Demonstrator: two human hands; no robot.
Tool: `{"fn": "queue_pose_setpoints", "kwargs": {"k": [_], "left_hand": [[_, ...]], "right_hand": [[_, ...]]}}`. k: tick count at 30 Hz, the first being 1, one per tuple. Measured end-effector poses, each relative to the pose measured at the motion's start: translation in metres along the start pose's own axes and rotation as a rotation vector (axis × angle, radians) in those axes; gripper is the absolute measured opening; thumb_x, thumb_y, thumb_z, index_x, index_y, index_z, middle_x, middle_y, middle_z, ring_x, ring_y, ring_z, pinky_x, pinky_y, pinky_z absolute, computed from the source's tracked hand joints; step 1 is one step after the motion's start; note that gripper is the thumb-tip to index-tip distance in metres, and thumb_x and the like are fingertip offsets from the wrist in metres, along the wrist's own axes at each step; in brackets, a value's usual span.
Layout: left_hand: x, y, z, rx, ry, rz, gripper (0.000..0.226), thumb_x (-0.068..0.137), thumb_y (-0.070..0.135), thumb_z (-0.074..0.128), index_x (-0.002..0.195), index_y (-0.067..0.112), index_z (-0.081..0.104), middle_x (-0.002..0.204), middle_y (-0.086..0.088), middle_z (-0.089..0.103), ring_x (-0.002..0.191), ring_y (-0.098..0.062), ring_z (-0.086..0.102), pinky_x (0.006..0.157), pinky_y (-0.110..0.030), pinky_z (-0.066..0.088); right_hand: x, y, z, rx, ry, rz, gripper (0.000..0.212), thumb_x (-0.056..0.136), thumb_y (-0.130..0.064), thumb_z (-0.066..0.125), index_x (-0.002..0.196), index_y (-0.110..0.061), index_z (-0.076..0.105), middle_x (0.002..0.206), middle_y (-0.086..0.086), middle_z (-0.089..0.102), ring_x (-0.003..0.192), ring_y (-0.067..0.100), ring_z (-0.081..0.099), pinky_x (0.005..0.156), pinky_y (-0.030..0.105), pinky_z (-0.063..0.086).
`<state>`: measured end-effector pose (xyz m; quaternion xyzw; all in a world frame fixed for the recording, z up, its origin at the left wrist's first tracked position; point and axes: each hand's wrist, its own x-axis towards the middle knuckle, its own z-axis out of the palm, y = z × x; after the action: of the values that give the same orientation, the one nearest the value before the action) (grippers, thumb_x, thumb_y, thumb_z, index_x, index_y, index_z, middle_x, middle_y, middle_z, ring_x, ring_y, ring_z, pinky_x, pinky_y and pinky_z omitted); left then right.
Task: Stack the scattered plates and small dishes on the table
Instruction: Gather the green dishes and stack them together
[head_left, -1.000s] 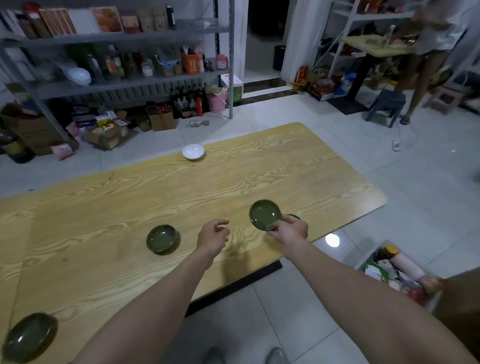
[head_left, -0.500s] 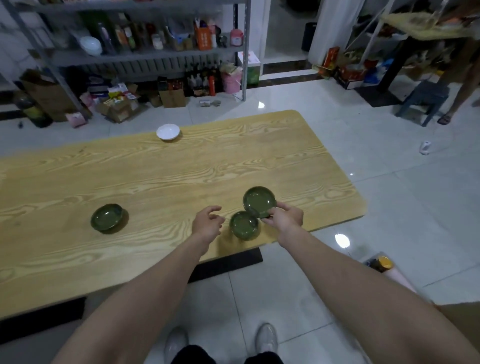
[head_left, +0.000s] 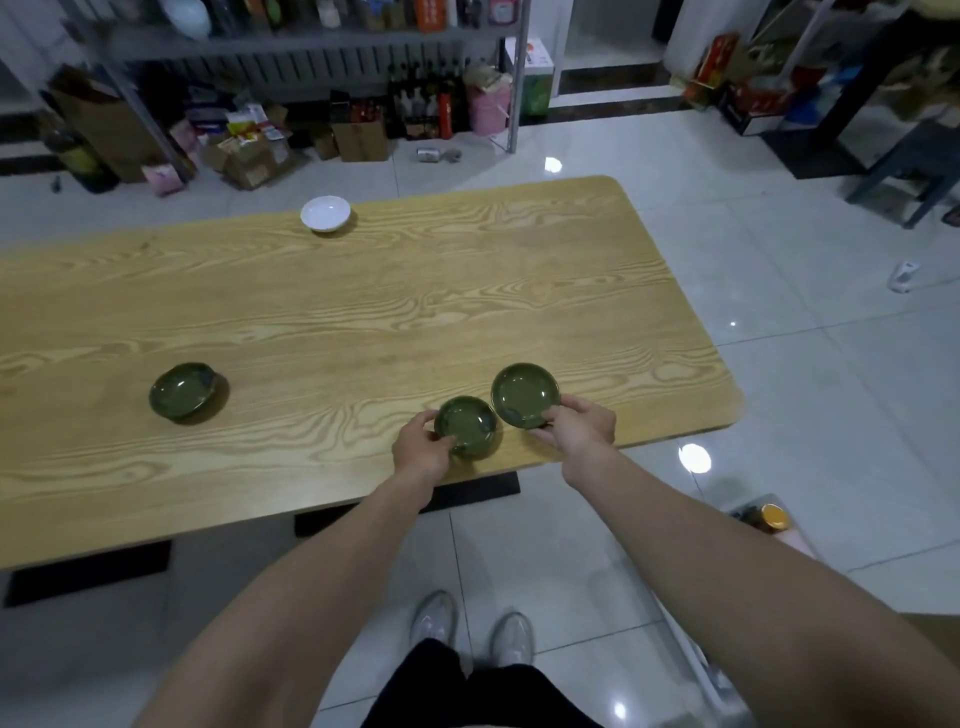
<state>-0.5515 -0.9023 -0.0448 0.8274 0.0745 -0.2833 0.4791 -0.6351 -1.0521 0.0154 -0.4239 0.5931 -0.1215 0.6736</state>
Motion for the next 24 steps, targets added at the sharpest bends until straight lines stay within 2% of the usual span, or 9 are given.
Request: {"fn": "queue_pose_setpoints", "kwargs": {"k": [4, 8, 13, 15, 18, 21, 24], "left_hand": [[0.008, -0.004, 0.010, -0.032, 0.065, -0.013, 0.048, 0.089, -0.007, 0.061, 0.129, 0.019, 0.058, 0.112, -0.009, 0.060, 0.098, -0.021, 0.059, 0.085, -0.028, 0.049], [0.014, -0.006, 0.012, -0.063, 0.112, -0.023, 0.048, 0.087, -0.013, 0.058, 0.126, 0.015, 0.062, 0.112, -0.010, 0.063, 0.094, -0.020, 0.060, 0.089, -0.031, 0.053], [0.013, 0.003, -0.010, -0.103, 0.165, -0.038, 0.048, 0.085, -0.014, 0.058, 0.123, 0.015, 0.065, 0.102, -0.006, 0.063, 0.082, -0.016, 0.058, 0.073, -0.025, 0.048], [0.012, 0.009, -0.027, -0.148, 0.191, -0.048, 0.049, 0.084, -0.015, 0.059, 0.123, 0.014, 0.065, 0.100, -0.007, 0.065, 0.085, -0.020, 0.062, 0.076, -0.029, 0.054], [0.013, 0.015, -0.055, -0.226, 0.240, -0.061, 0.053, 0.081, -0.018, 0.060, 0.124, 0.014, 0.065, 0.095, -0.006, 0.065, 0.089, -0.026, 0.067, 0.079, -0.043, 0.061], [0.017, 0.018, -0.086, -0.294, 0.313, -0.059, 0.053, 0.080, -0.019, 0.062, 0.123, 0.012, 0.065, 0.099, -0.010, 0.067, 0.091, -0.029, 0.067, 0.081, -0.044, 0.060], [0.022, 0.018, -0.118, -0.345, 0.368, -0.045, 0.053, 0.079, -0.019, 0.063, 0.123, 0.010, 0.065, 0.103, -0.012, 0.066, 0.089, -0.028, 0.066, 0.081, -0.044, 0.060]], "right_hand": [[0.006, 0.003, 0.002, 0.011, 0.002, 0.008, 0.038, 0.083, 0.013, 0.068, 0.116, -0.004, 0.066, 0.111, 0.020, 0.069, 0.085, 0.030, 0.073, 0.063, 0.027, 0.060], [0.007, 0.003, 0.003, 0.016, 0.000, 0.006, 0.034, 0.083, 0.012, 0.067, 0.112, -0.006, 0.066, 0.108, 0.019, 0.070, 0.084, 0.028, 0.073, 0.057, 0.023, 0.058], [0.000, 0.001, 0.014, -0.006, -0.021, 0.008, 0.034, 0.084, 0.013, 0.066, 0.112, -0.005, 0.067, 0.108, 0.019, 0.070, 0.084, 0.028, 0.073, 0.063, 0.026, 0.060], [-0.006, -0.002, 0.022, -0.017, -0.051, 0.002, 0.033, 0.084, 0.013, 0.066, 0.111, -0.006, 0.067, 0.108, 0.020, 0.070, 0.080, 0.028, 0.073, 0.063, 0.026, 0.060], [-0.019, -0.006, 0.039, -0.045, -0.108, -0.013, 0.037, 0.084, 0.013, 0.064, 0.116, -0.006, 0.066, 0.107, 0.019, 0.070, 0.070, 0.025, 0.073, 0.059, 0.024, 0.060], [-0.031, -0.009, 0.060, -0.076, -0.152, -0.038, 0.039, 0.084, 0.013, 0.064, 0.118, -0.006, 0.067, 0.103, 0.018, 0.070, 0.060, 0.021, 0.072, 0.060, 0.024, 0.060], [-0.045, -0.008, 0.082, -0.096, -0.188, -0.053, 0.041, 0.085, 0.013, 0.063, 0.121, -0.006, 0.066, 0.107, 0.020, 0.070, 0.066, 0.024, 0.073, 0.055, 0.023, 0.060]]}}
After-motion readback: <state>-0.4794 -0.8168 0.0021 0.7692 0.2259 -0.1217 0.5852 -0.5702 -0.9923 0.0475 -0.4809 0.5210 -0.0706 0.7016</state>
